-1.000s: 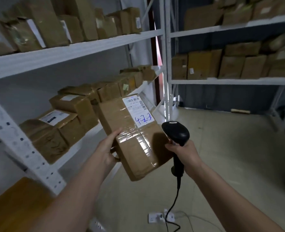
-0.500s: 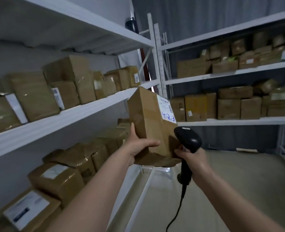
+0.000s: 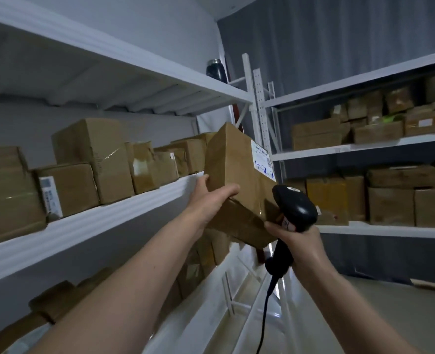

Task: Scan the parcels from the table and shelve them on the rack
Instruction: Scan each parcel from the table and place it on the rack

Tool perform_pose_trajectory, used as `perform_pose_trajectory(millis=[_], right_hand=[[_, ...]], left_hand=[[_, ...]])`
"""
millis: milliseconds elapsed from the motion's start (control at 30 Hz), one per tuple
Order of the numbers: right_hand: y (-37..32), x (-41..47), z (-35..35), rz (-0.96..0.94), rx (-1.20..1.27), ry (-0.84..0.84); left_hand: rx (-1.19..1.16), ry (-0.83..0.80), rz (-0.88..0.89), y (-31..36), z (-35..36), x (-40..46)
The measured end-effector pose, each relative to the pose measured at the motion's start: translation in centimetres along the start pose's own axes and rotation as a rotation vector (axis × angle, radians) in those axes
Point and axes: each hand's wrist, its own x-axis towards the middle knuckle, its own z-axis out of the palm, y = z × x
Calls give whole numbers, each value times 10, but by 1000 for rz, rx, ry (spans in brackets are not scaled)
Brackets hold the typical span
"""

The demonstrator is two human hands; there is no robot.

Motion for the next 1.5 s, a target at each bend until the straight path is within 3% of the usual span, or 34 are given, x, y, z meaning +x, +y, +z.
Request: perform_pose_trajectory(millis=[100, 400, 567, 733, 900, 1133, 1333, 1500], right_hand=[[6, 61, -5, -13, 7, -65], [8, 281, -22, 98, 75, -113], [14, 376, -15, 179, 139, -170], [42, 443, 7, 270, 220, -220], [72, 482, 36, 382, 235, -279], [92, 508, 73, 411, 200, -328], [105, 502, 72, 404, 160, -385], [101, 478, 61, 358, 191, -469]], left_hand=[[62, 42, 97, 11, 19, 47], [628, 171, 231, 64, 94, 220], [920, 338, 353, 88, 125, 302], [1088, 507, 343, 90, 137, 360], [1289, 607, 305, 79, 135, 394], [1645, 744, 119, 57, 110, 427], [1621, 788, 1, 40, 95, 445], [1547, 756, 42, 28, 92, 436]])
